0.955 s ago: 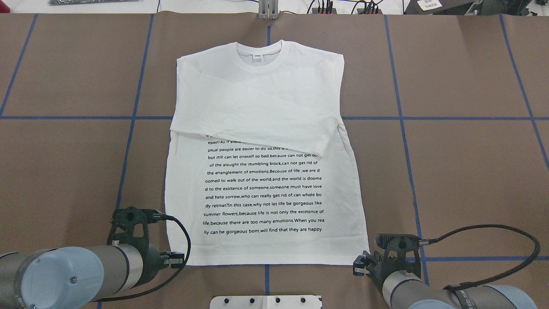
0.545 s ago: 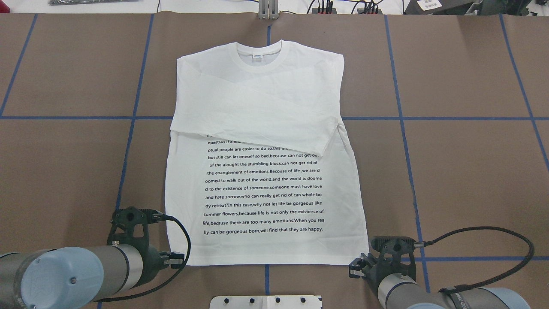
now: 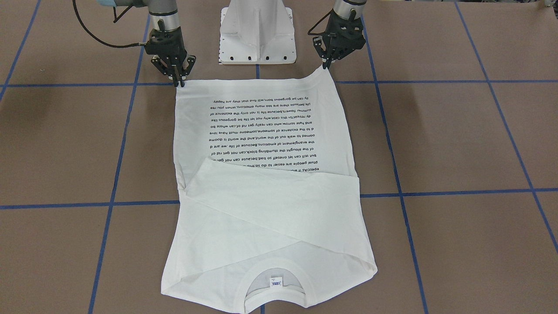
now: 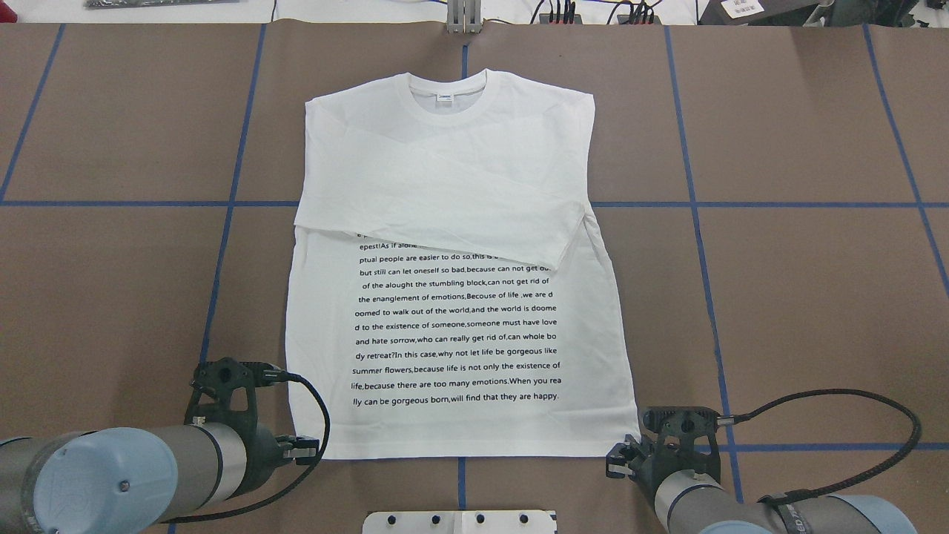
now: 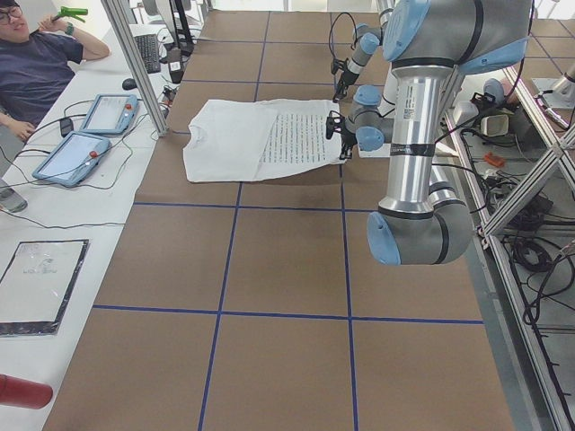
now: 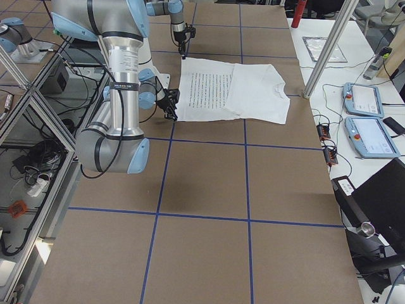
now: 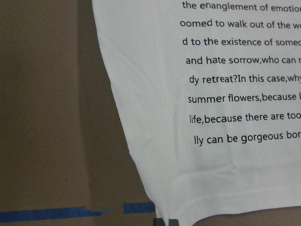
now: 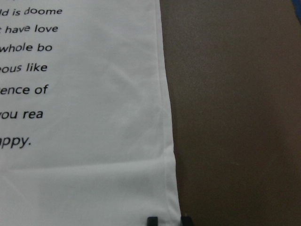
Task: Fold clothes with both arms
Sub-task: 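Lift the hem with both grippers and carry it toward the collar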
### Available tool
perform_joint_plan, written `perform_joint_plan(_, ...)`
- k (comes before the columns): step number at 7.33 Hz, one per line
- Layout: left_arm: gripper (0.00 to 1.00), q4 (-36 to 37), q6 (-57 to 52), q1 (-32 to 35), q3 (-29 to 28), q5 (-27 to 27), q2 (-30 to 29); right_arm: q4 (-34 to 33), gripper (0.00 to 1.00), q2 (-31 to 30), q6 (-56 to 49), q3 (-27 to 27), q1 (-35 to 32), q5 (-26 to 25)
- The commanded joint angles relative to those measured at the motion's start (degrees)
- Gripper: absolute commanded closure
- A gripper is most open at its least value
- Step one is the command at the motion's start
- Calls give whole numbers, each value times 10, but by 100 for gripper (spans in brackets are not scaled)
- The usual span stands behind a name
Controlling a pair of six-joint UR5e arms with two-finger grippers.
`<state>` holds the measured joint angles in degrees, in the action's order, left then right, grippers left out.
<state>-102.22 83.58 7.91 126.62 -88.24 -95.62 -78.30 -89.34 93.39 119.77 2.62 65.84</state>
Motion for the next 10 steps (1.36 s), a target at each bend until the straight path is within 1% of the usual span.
perform_joint_plan(1, 100, 0, 0, 0, -1, 0, 1, -34, 62, 5, -2, 6, -4, 1)
perform_joint_plan(3, 100, 0, 0, 0, 0, 0, 0, -39, 62, 7, -2, 6, -3, 1)
perform_joint_plan(4, 100, 0, 0, 0, 0, 0, -1, -39, 78, 7, -2, 6, -1, 0)
perform_joint_plan(5, 100, 1, 0, 1, 8, 0, 1, -39, 90, 18, -2, 3, 0, -1)
perform_joint_plan(7, 100, 2, 0, 2, 15, 0, 3, -40, 88, 22, -2, 0, 0, -1)
perform_joint_plan(9, 100, 2, 0, 2, 19, 0, 3, -40, 100, 23, -2, 5, -3, 0)
perform_joint_plan(10, 100, 2, -1, 2, 25, 0, 3, -43, 100, 23, -2, 13, -7, 2)
